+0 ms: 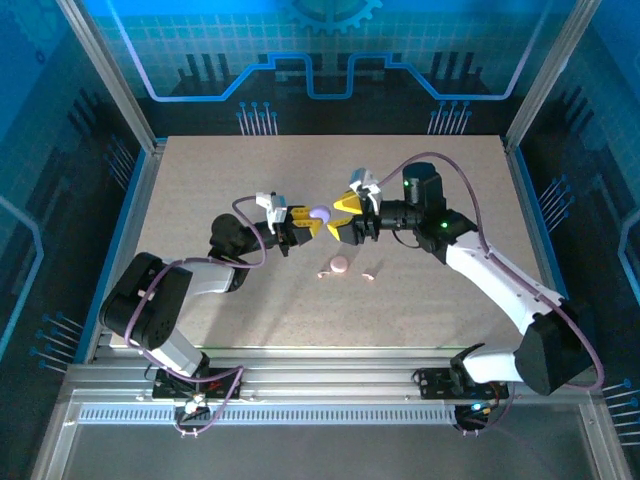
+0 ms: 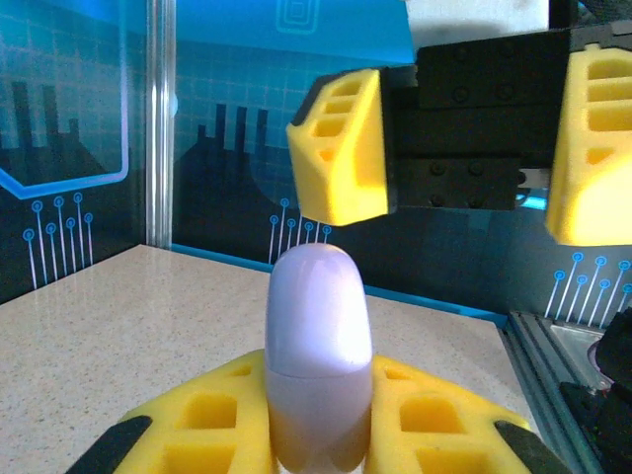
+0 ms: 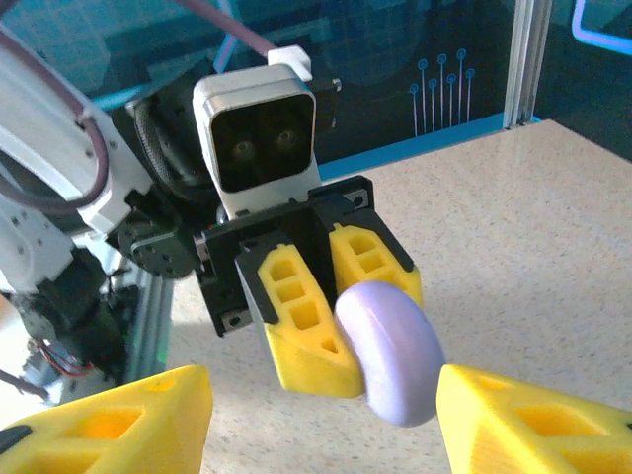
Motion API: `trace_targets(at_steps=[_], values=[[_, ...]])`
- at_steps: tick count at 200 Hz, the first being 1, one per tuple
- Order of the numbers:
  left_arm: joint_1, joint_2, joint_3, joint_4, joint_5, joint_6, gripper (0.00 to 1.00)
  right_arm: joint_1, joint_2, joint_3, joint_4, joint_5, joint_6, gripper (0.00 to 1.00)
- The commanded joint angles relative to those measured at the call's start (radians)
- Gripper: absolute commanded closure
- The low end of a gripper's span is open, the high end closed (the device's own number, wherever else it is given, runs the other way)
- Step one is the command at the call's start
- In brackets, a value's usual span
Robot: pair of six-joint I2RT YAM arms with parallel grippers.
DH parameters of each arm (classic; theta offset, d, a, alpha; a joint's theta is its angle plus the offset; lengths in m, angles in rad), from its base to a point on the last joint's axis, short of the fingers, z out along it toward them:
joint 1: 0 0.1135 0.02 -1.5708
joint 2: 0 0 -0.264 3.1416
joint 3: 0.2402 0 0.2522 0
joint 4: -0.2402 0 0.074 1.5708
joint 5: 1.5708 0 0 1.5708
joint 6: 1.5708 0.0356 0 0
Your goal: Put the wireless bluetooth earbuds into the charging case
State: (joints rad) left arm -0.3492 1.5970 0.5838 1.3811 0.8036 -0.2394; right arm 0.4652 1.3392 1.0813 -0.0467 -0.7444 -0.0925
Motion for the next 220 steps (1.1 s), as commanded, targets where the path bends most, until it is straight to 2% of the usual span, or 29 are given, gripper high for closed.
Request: trace_targets(at_steps=[1, 83, 118, 168, 220], values=[[-0.007, -0.031, 0.024, 0.021, 0.046, -0.021, 0.89, 0.005, 0.05, 0.085, -0.074, -0.054, -0.161, 0.39], [-0.008, -0.054, 0.015, 0.021, 0.057, -0.015, 0.89, 0.006, 0.187, 0.235, -0.22, -0.162, -0.259, 0.55], [-0.008, -0.056, 0.017, 0.02, 0.057, -0.015, 0.89, 0.007, 0.213, 0.259, -0.257, -0.189, -0.29, 0.69], [-0.008, -0.058, 0.021, 0.02, 0.06, -0.02, 0.88, 0.011, 0.235, 0.271, -0.305, -0.203, -0.339, 0.68], [-0.008, -0.06, 0.021, 0.021, 0.057, -0.021, 0.88, 0.01, 0.244, 0.277, -0.329, -0.188, -0.36, 0.9]])
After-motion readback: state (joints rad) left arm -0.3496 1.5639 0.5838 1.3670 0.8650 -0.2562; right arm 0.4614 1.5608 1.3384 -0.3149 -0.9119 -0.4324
